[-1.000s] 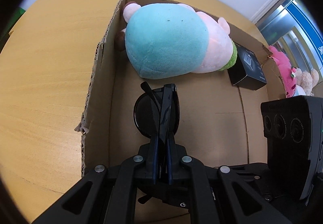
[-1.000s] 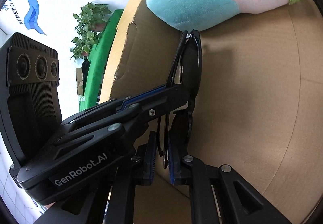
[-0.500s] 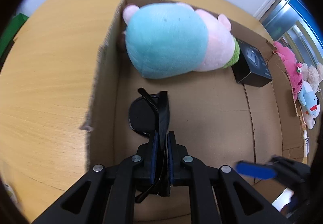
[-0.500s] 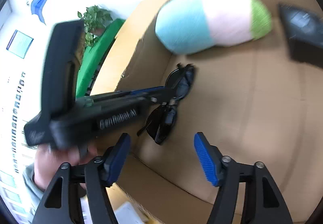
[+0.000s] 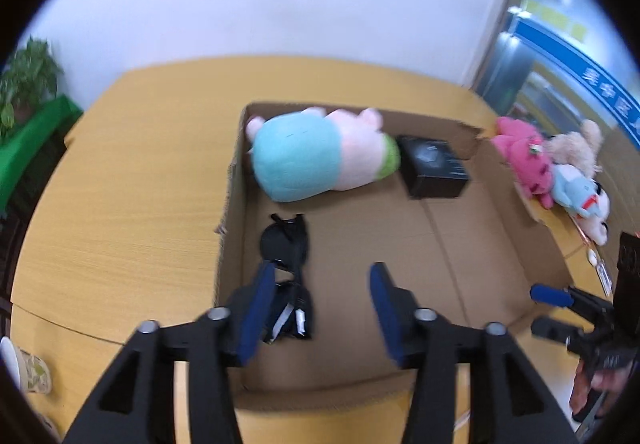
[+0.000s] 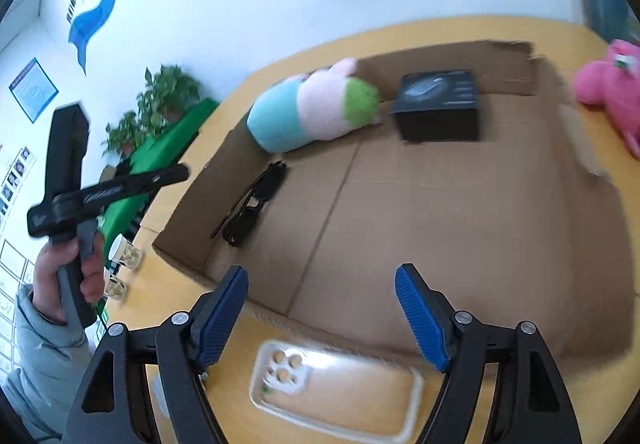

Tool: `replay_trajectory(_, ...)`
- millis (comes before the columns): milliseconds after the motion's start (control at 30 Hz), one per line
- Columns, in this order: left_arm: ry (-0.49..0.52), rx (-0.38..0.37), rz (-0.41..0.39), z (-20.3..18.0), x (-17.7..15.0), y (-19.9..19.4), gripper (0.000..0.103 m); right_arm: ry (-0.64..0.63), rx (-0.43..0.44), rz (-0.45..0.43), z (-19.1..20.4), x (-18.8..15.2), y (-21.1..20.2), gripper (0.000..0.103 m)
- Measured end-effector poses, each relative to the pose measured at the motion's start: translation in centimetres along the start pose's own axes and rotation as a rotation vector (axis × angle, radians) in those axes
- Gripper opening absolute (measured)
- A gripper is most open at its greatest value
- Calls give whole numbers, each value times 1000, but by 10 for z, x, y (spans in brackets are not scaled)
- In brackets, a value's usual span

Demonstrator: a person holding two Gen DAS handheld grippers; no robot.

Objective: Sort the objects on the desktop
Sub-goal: 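Open the right tool to drop the sunglasses into the box, then close the right tool on the rim of the clear phone case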

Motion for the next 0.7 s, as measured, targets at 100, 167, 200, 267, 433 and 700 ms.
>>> replay_trajectory(100, 49, -23, -39, -30, -18, -11, 52, -7, -34, -61, -23, -17, -30, 76)
replay_trajectory(167, 56, -58, -50, -47, -33, -11, 52, -21, -51, -73, -29, -29, -37, 75)
replay_trajectory(200, 50, -67, -44, -53, -43, -9, 52, -44, -30, -92, -29, -37, -43, 75)
replay_trajectory(267, 23, -86, -11, -60, -61, -2, 52, -100, -58, -114, -28, -48, -49, 76)
replay_trajectory(433, -38, -140, 55, -72, -101, 16, 52, -176, -46, -99, -14, -75, -57, 75)
replay_trajectory(700, -105, -136, 175, -78, -148, 55, 42, -119, -174, 39, -42, -97, -9, 36)
Point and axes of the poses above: each gripper's, at about its wrist camera, not at the fingertips, and y roughly the way its jaws point, z to its left, x to its top, the point moved 7 cm from there along y, roughly the way its jaws point, and after that the axes turned 13 degrees about -x, right-handed, at the moved point
